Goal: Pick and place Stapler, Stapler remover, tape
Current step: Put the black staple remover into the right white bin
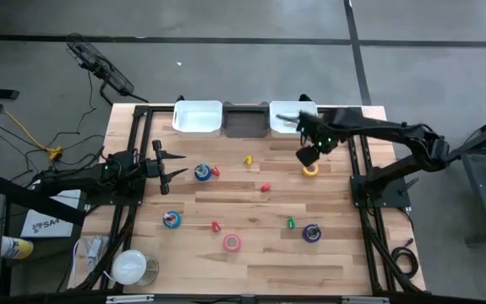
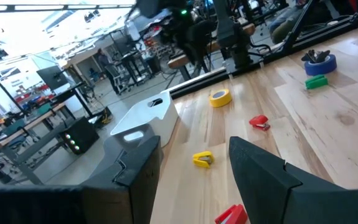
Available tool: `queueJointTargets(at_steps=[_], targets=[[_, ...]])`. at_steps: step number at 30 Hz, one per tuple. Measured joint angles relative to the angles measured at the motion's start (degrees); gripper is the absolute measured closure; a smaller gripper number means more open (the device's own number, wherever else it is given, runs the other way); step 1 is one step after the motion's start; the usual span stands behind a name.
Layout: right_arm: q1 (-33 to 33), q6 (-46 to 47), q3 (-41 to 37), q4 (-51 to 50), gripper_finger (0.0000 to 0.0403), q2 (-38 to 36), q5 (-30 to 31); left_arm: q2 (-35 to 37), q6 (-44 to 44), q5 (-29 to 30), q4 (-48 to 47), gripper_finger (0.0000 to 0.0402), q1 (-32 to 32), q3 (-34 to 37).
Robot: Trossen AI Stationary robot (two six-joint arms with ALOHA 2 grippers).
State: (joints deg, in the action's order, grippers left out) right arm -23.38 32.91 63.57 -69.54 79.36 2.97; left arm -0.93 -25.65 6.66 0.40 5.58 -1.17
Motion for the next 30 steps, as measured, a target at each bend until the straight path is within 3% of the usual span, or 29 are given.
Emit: queueJointTargets(at_steps=[6, 18, 30], targets=[[11.34, 10.48, 0.00, -1.19, 0.0188, 1.71, -2.15, 0.01, 0.00, 0.00, 0.00, 0.0215, 0.02, 0.01], [27.49, 33.53, 0.00, -1.37, 0.0088, 5.96, -9.76, 0.02, 0.00, 0.00, 0.00, 0.0215, 0.02, 0.00], [41.90, 53.79, 0.00, -0.13, 0.0081, 11.18, -12.76, 0.01, 0.00, 0.00, -0.01, 0.0215, 0.01, 0.02]])
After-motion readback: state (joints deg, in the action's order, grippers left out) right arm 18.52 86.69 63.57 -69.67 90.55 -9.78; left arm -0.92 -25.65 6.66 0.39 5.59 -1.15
